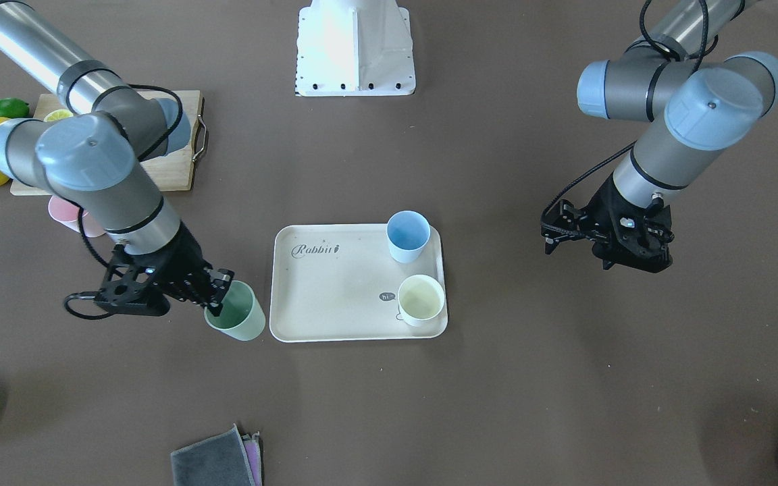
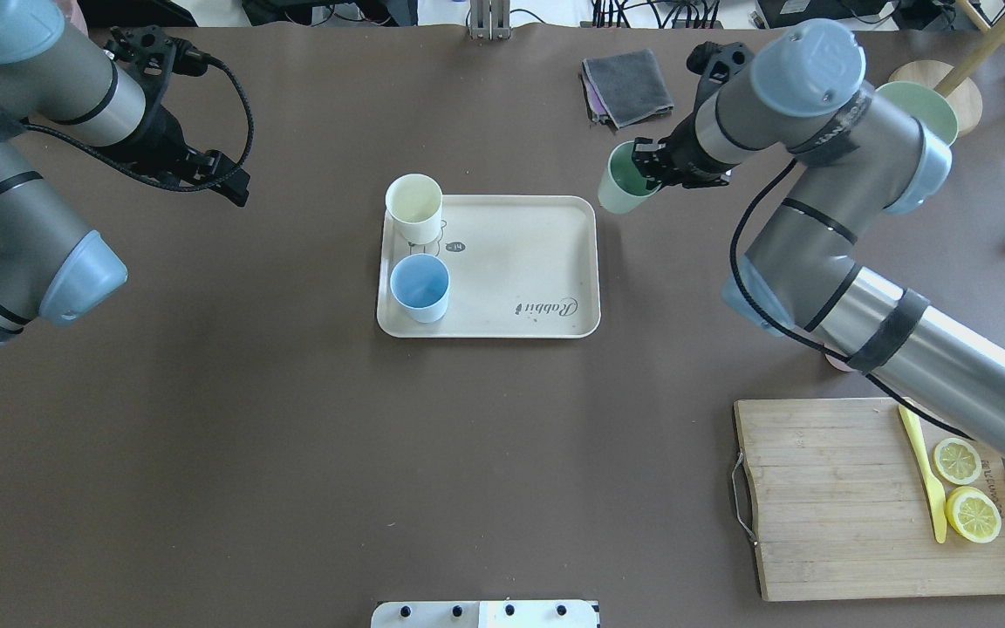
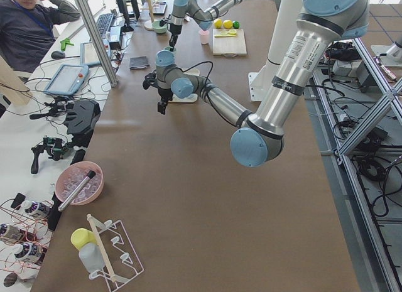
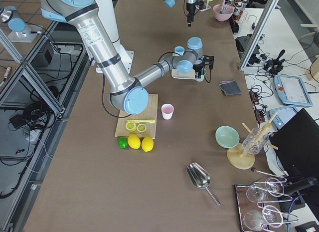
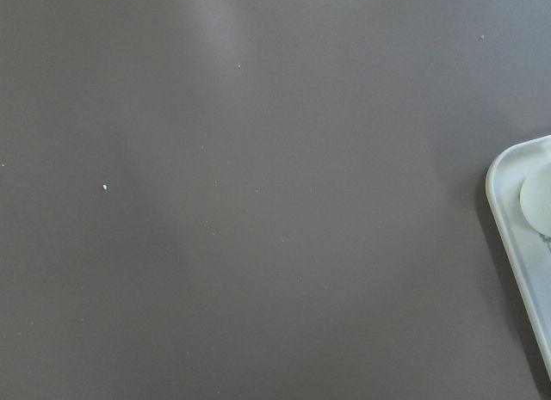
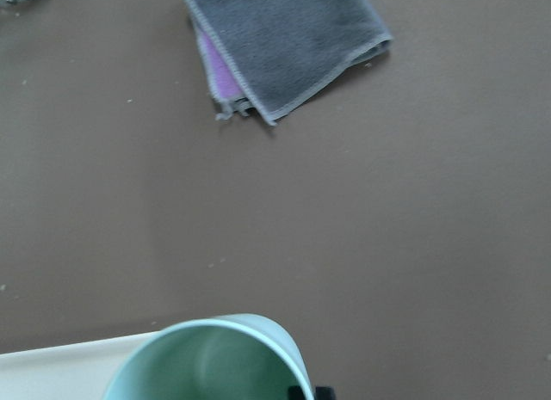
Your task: Place all cups on tray
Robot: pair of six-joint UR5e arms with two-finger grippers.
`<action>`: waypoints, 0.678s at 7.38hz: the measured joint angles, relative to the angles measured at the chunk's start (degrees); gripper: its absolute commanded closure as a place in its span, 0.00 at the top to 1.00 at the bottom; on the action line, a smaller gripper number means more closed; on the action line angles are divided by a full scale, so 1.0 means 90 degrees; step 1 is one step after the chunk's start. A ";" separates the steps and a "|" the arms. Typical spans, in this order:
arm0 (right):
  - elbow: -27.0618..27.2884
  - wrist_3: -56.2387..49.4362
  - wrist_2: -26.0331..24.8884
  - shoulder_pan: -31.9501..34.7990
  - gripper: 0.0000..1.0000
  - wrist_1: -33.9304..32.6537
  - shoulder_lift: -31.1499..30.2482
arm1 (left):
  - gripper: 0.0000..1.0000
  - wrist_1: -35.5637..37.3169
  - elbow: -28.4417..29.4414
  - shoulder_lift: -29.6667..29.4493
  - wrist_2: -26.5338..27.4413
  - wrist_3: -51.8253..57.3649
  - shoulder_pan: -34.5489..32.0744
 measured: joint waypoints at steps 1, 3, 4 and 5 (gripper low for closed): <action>-0.0075 0.0162 -0.0167 -0.0229 0.45 -0.0121 0.0216 | 0.98 -0.0001 0.0000 0.0002 -0.0002 0.0001 0.0002; -0.0255 0.0223 -0.0472 -0.0475 1.00 -0.0221 0.0362 | 0.98 -0.0002 0.0000 0.0004 -0.0004 0.0005 0.0002; -0.0329 0.0201 -0.0592 -0.0517 1.00 -0.0234 0.0421 | 0.98 -0.0002 0.0000 0.0004 -0.0007 0.0004 0.0002; -0.0339 0.0184 -0.0631 -0.0507 1.00 -0.0254 0.0496 | 0.98 -0.0002 0.0000 0.0004 -0.0007 0.0000 0.0005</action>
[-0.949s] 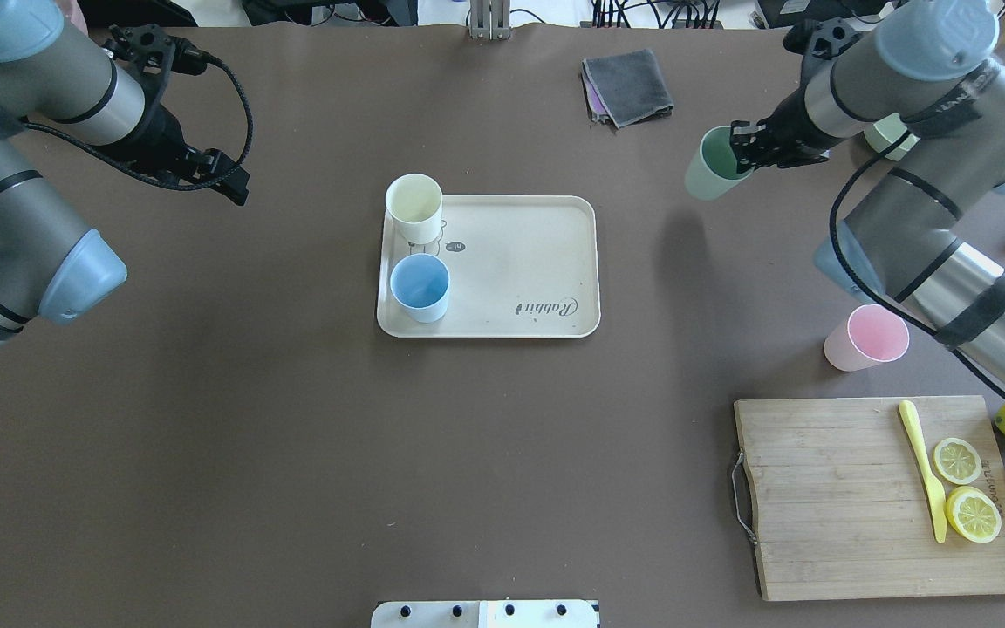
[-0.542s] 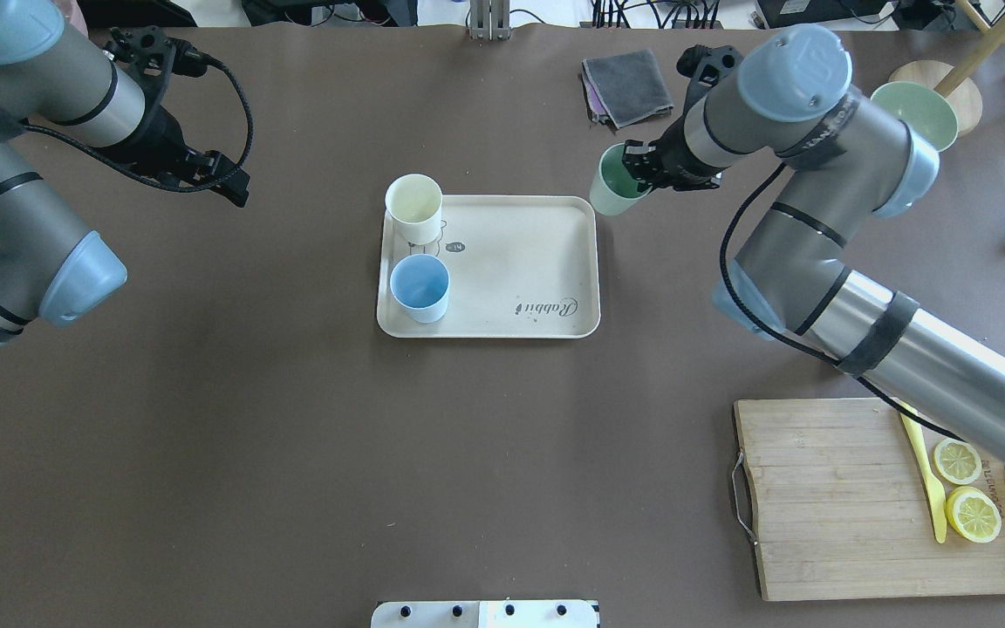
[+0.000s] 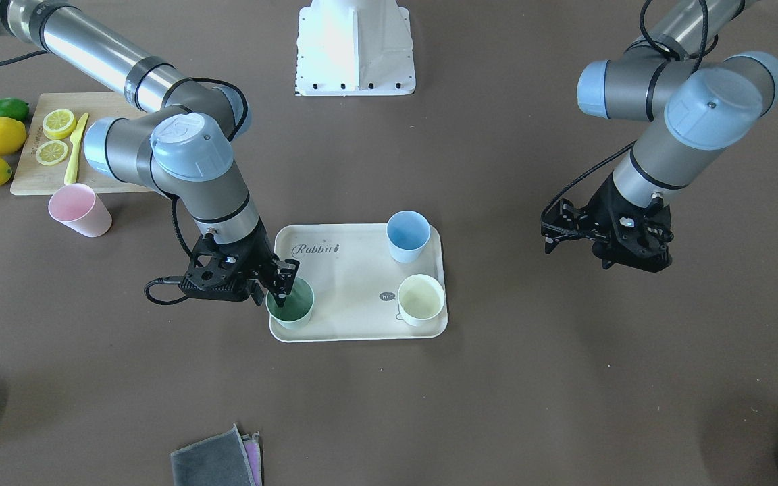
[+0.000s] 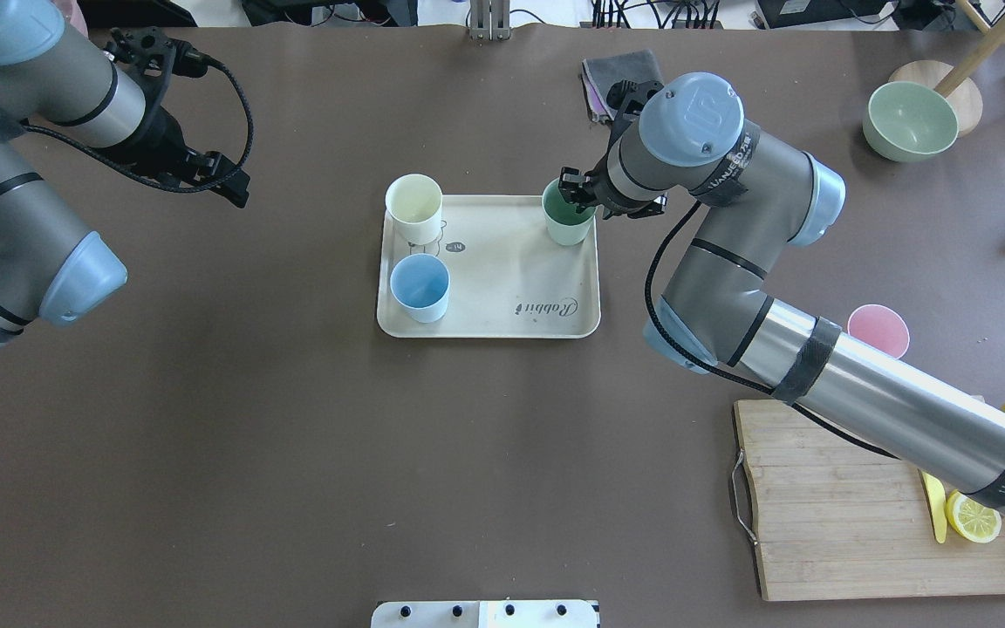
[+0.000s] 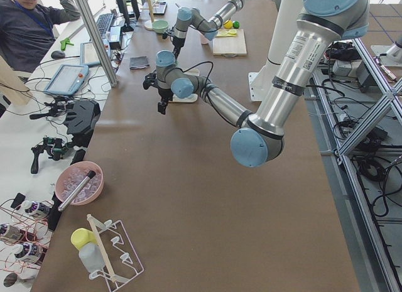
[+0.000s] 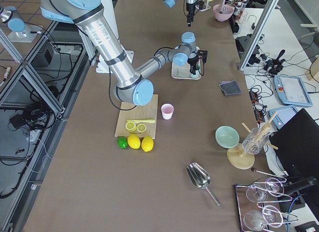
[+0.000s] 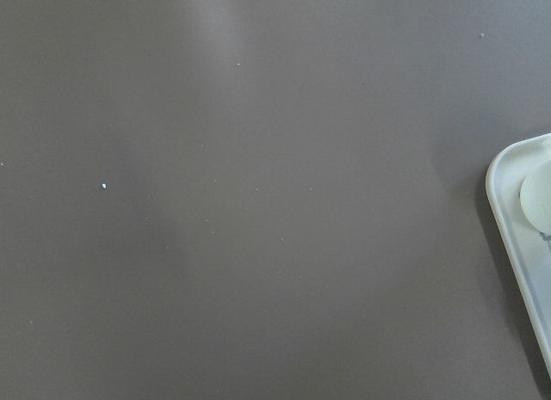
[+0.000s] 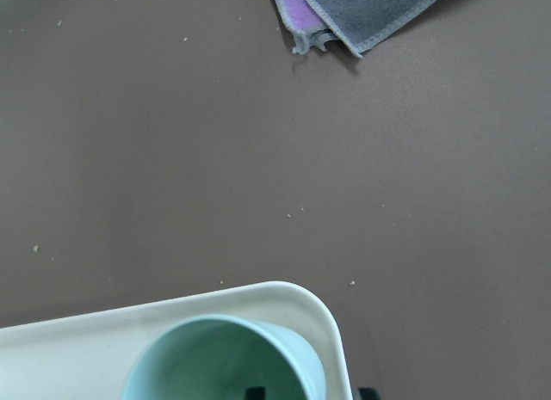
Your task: Place all cups on tray
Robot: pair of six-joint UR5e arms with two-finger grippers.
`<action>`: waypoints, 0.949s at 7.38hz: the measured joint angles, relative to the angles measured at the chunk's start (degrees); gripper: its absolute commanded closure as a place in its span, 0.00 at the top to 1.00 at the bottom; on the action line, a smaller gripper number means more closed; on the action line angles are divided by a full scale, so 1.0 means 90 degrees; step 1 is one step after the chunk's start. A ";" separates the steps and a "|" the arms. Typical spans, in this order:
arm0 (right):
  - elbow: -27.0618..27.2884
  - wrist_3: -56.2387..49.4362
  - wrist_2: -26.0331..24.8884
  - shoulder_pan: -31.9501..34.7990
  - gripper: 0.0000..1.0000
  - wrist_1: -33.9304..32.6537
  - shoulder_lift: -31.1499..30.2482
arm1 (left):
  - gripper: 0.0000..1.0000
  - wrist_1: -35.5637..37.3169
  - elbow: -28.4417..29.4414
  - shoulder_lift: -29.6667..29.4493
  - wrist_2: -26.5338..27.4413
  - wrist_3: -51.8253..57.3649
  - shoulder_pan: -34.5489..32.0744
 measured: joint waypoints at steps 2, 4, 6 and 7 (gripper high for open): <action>0.0353 -0.0116 0.0419 0.0337 1.00 -0.0200 -0.0044 | 0.98 0.0000 0.0000 0.0000 0.0006 -0.0007 0.0005; 0.1418 -0.1013 0.1034 0.0889 1.00 -0.0489 -0.1160 | 0.98 0.0000 0.0000 0.0000 0.0007 -0.0015 0.0006; 0.2362 -0.2204 0.1488 0.1477 1.00 -0.0529 -0.2674 | 0.98 0.0000 0.0000 0.0000 0.0007 -0.0018 0.0007; 0.2676 -0.2749 0.1694 0.1755 1.00 -0.0512 -0.3336 | 0.98 0.0000 0.0002 0.0000 0.0007 -0.0018 0.0007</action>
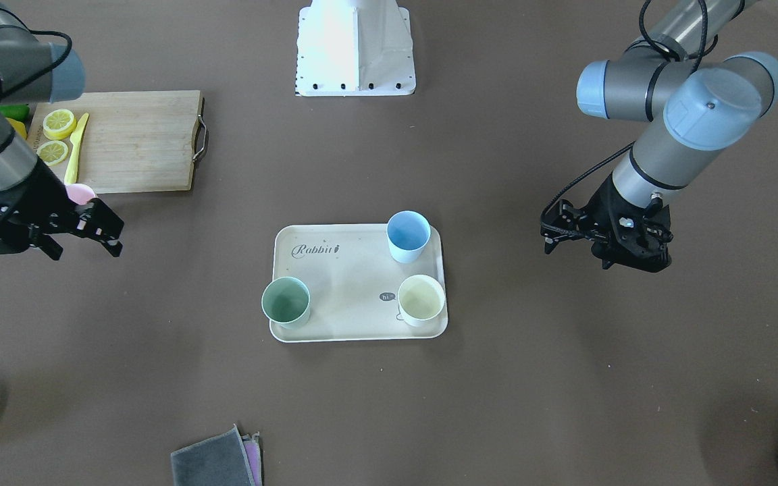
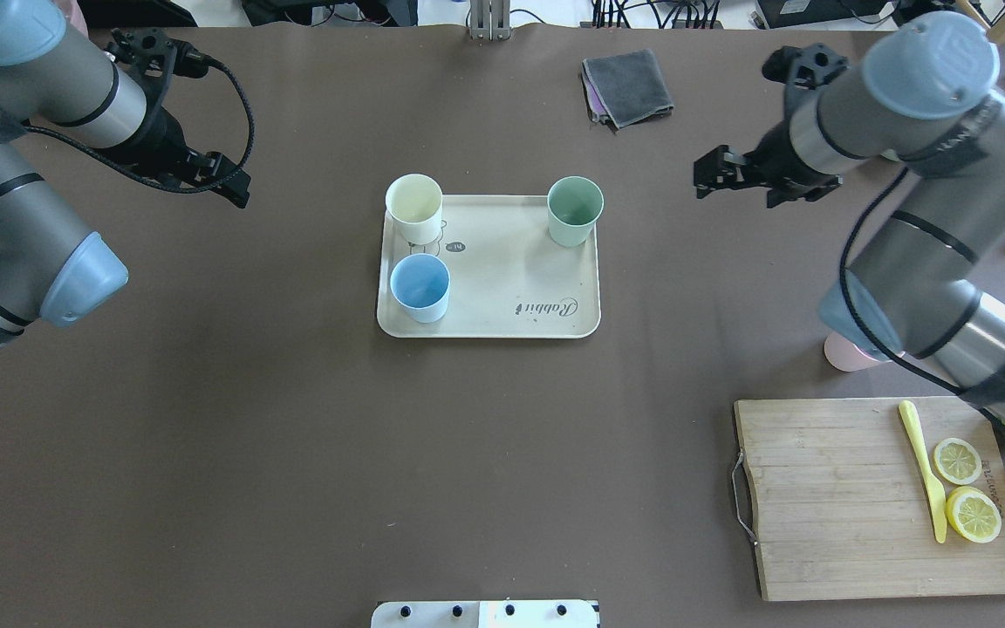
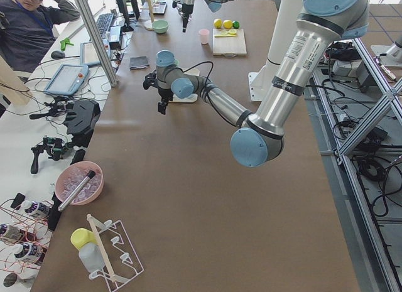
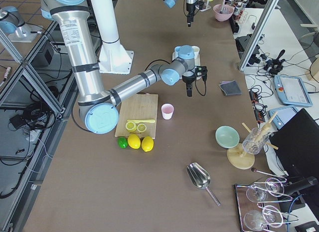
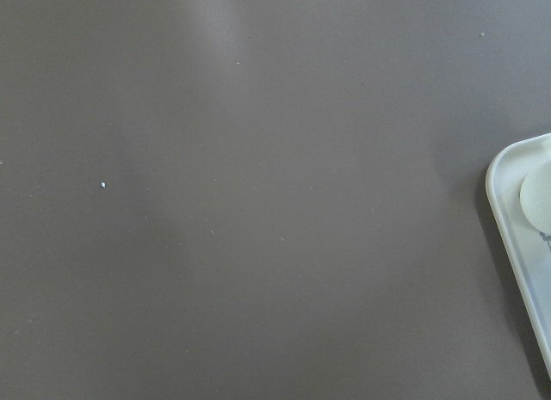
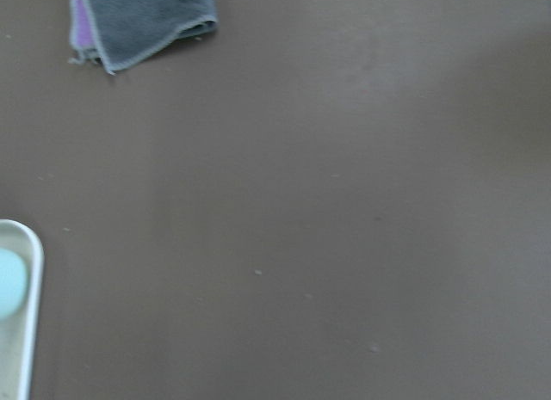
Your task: Place all cups on tray
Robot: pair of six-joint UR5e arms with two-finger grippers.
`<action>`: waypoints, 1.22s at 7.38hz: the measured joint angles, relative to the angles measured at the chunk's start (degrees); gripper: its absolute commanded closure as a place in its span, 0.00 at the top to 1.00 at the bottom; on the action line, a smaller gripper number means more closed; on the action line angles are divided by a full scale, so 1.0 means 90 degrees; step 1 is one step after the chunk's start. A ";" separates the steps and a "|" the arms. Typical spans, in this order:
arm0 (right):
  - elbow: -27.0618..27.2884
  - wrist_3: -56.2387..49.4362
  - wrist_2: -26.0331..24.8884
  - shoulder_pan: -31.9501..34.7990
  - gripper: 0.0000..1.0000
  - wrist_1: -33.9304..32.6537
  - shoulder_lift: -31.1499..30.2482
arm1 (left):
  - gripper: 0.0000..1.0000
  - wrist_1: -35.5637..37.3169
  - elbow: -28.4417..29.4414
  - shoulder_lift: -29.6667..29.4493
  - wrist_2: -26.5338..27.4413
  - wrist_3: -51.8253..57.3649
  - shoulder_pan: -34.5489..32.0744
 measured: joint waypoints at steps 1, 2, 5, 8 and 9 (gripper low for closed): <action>0.0252 -0.0422 0.0094 0.0160 1.00 0.0019 -0.0587 | 0.98 0.0000 0.0004 0.0000 0.0000 0.0002 0.0000; 0.0387 -0.0652 0.0096 0.0204 0.99 0.0030 -0.0982 | 0.98 0.0000 0.0012 -0.0001 0.0000 0.0006 0.0003; 0.0435 -0.0725 -0.0359 -0.0314 0.98 0.0036 -0.1325 | 0.98 0.0000 0.0022 -0.0015 -0.0004 0.0026 0.0002; 0.0393 -0.0696 -0.0840 -0.0847 0.33 0.0042 -0.1495 | 0.98 0.0000 0.0033 -0.0026 0.0000 0.0029 0.0000; 0.0394 -0.0685 -0.0882 -0.0935 0.00 0.0042 -0.1526 | 0.98 0.0000 0.0031 -0.0027 0.0000 0.0027 0.0000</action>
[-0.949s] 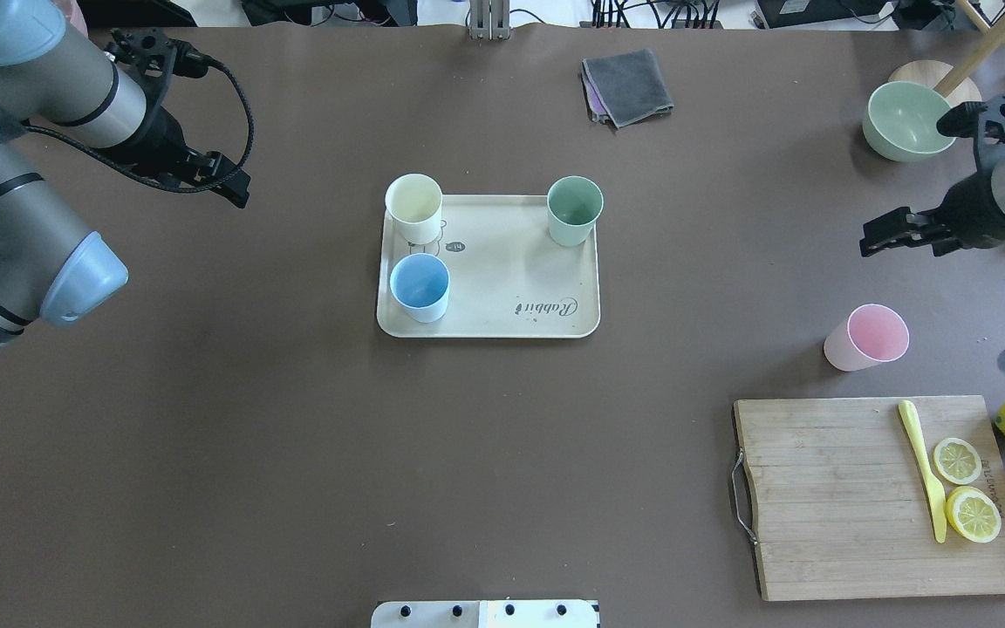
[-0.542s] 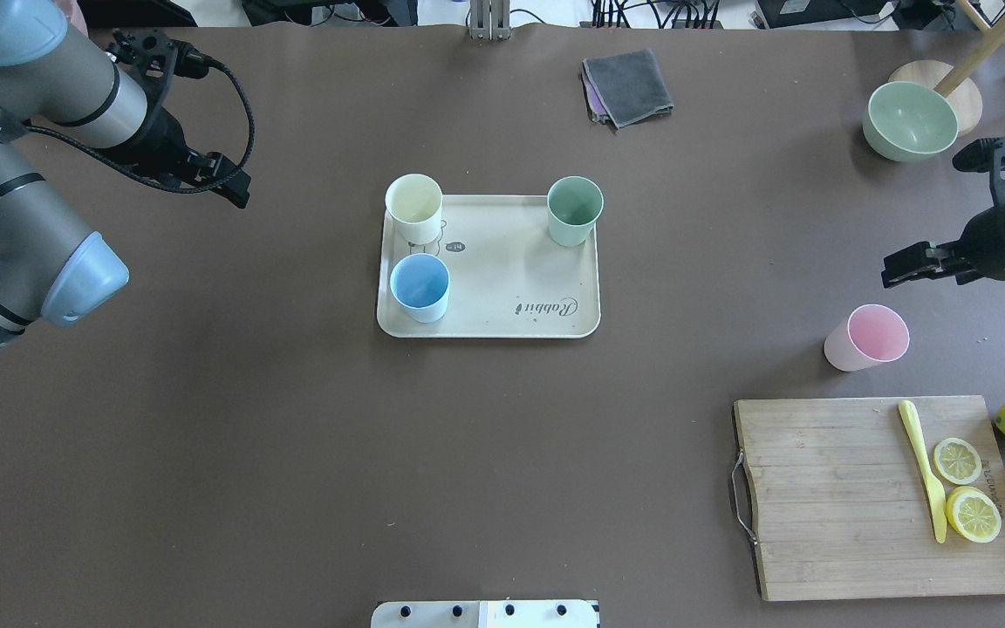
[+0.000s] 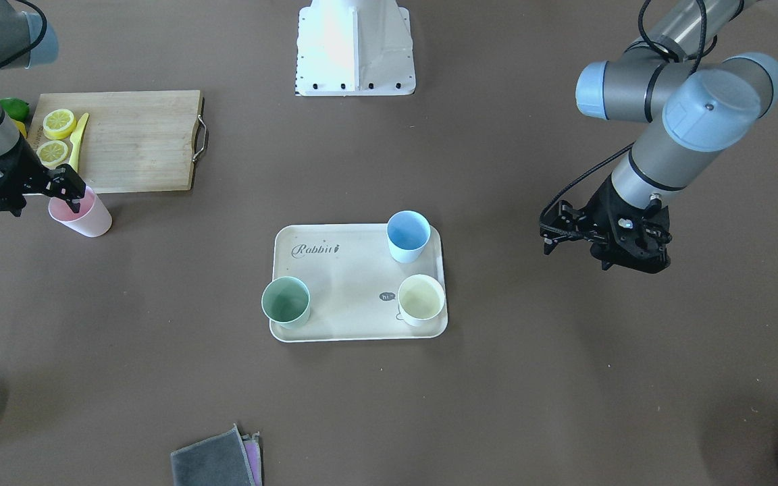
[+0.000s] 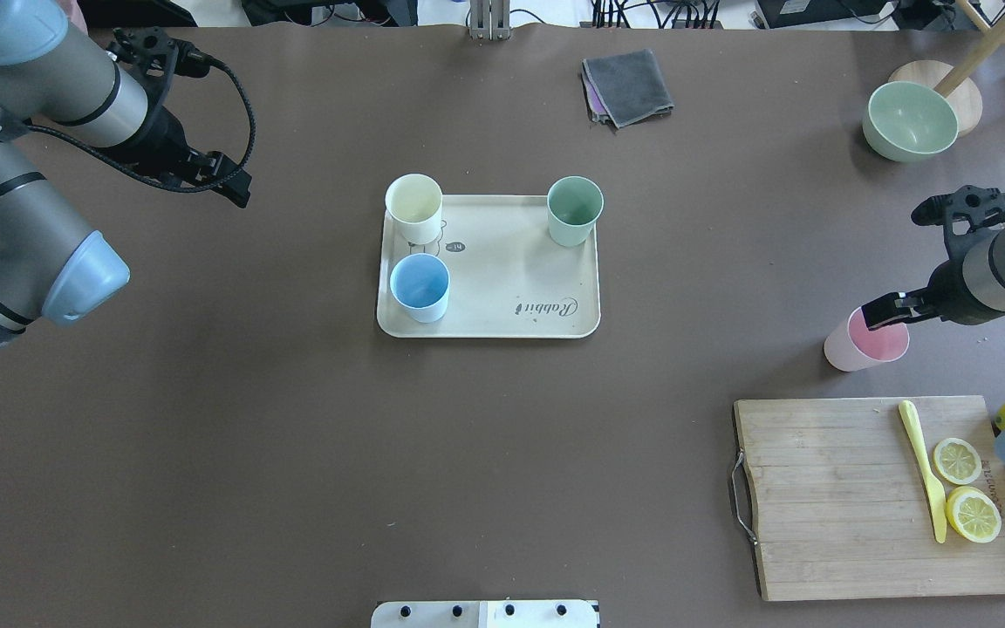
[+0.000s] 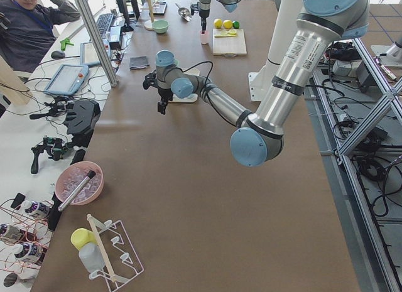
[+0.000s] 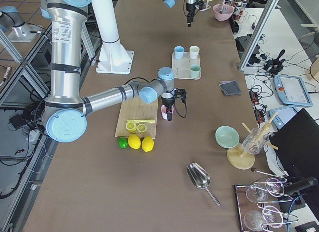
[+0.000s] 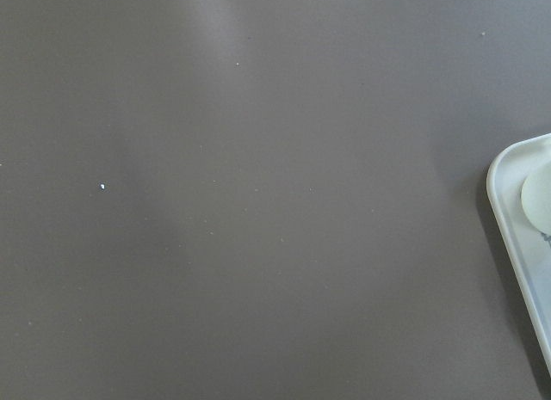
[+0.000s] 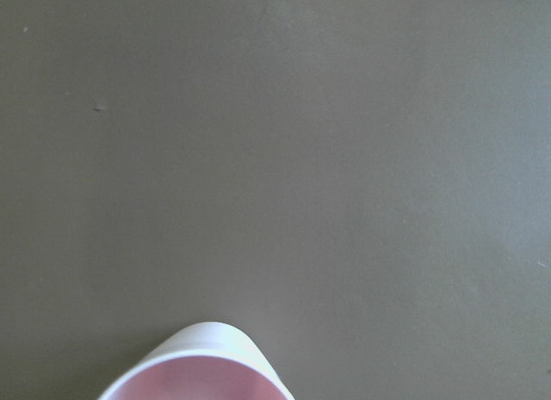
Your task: Place all cups on tray
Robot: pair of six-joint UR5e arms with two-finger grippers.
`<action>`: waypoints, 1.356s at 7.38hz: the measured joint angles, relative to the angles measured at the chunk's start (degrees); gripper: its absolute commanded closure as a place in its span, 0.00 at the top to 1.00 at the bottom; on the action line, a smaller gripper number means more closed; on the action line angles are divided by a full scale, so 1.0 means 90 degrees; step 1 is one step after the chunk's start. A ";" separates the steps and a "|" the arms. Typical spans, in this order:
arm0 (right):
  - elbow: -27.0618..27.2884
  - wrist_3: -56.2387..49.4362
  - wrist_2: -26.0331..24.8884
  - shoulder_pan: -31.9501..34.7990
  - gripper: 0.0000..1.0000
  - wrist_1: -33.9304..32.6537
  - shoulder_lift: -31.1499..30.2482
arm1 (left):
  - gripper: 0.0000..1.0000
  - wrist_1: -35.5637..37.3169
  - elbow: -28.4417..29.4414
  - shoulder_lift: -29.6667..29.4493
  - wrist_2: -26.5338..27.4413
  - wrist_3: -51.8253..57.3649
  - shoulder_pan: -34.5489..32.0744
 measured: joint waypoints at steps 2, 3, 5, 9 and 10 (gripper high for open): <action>-0.0006 0.0046 -0.0043 -0.0104 0.00 0.0001 0.0012 | 0.98 0.0000 -0.0003 -0.0002 0.0000 -0.0007 0.0000; -0.0011 0.0066 -0.0059 -0.0121 0.00 -0.0001 0.0069 | 0.98 0.0000 -0.0003 0.0000 0.0000 -0.0008 0.0001; -0.0020 0.0166 -0.0118 -0.0127 0.00 -0.0012 0.0298 | 0.98 0.0000 -0.0001 0.0009 0.0000 -0.0008 0.0004; -0.0058 0.1848 -0.0078 -0.0306 0.00 -0.0774 0.2093 | 0.98 0.0000 -0.0022 0.0024 0.0000 -0.0023 0.0002; -0.0075 0.2393 -0.0097 -0.0463 0.00 -0.1141 0.2701 | 0.98 0.0000 -0.0027 0.0025 0.0000 -0.0026 0.0001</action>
